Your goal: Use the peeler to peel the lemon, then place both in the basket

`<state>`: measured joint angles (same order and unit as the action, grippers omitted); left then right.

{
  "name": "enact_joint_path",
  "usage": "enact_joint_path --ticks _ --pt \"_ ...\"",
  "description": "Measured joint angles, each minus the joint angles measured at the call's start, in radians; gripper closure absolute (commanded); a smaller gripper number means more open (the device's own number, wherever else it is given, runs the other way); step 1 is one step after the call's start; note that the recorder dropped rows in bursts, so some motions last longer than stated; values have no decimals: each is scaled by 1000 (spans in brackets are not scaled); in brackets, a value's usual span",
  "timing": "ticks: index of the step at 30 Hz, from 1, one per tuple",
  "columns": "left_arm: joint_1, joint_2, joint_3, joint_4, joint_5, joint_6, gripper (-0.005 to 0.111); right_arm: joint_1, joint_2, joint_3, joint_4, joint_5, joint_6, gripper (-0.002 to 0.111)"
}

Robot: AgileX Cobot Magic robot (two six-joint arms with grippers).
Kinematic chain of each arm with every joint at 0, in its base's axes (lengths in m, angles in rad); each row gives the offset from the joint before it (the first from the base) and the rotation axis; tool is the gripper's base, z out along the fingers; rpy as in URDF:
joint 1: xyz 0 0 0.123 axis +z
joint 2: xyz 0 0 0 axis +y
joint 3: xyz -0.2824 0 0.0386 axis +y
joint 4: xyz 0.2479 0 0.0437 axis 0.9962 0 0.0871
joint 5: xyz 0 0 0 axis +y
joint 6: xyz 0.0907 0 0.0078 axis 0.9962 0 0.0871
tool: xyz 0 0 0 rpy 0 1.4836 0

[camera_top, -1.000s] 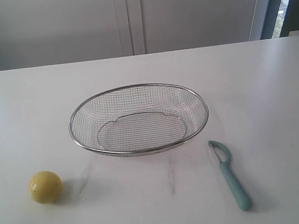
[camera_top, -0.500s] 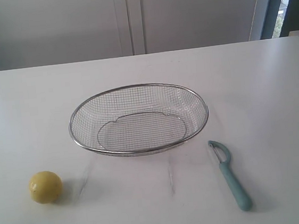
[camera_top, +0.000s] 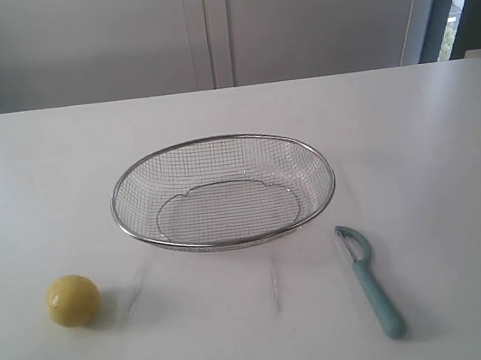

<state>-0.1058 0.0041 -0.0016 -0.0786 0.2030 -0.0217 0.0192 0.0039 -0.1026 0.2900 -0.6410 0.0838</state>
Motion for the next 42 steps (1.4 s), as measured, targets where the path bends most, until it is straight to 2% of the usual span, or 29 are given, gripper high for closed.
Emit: enact_joint_path --ticks 9,15,28,42 --pt "0 0 0 0 0 0 107 0 2 -102 -57 255 -154 108" --pt "0 0 0 0 0 0 107 0 81 -177 -63 395 -241 108" --pt "0 0 0 0 0 0 107 0 337 -328 -63 817 -273 108" --pt "0 0 0 0 0 0 107 0 567 -482 -63 1128 -288 108"
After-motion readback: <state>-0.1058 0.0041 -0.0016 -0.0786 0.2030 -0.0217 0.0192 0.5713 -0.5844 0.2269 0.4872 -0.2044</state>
